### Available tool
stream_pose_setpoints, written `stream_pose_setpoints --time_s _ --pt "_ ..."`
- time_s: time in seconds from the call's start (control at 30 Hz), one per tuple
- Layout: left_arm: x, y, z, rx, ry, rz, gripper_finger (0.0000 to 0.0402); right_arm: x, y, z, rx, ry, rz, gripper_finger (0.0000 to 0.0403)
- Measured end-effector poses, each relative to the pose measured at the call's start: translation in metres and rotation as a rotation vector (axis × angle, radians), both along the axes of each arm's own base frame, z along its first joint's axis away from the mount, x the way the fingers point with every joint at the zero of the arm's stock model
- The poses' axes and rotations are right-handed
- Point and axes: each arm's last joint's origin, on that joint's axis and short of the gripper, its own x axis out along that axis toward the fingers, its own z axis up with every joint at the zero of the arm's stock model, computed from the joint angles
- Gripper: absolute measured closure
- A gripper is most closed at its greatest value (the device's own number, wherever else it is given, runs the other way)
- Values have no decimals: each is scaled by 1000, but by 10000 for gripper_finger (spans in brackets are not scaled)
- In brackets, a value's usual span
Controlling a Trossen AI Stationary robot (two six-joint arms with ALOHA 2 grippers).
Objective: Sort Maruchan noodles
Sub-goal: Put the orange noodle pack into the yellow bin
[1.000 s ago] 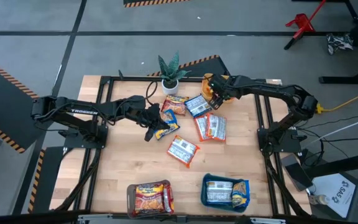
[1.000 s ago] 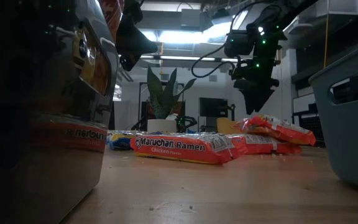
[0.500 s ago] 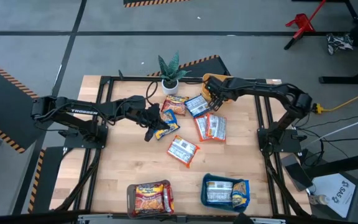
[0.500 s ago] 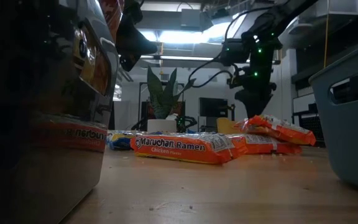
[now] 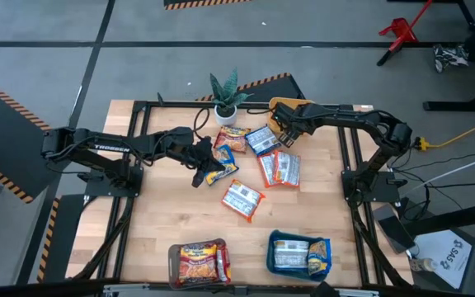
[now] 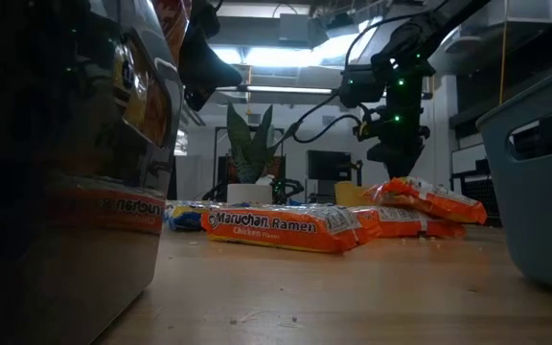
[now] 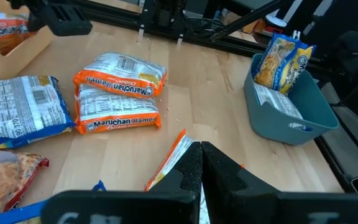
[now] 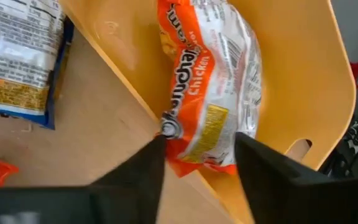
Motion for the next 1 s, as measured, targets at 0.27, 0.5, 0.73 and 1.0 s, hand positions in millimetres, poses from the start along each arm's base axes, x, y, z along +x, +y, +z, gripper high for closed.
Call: stream_pose_setpoints --time_s 0.27,0.5,0.73,1.0 --pt "0 0 0 2 2 5 401 1 1 0 53 -21 21 392" --pt "0 0 0 2 2 5 401 6 -2 23 32 5 40 400" --pt "0 0 0 2 2 5 401 14 -6 53 26 -35 91 397" --pt "0 0 0 2 3 5 401 12 1 39 206 -93 126 400"
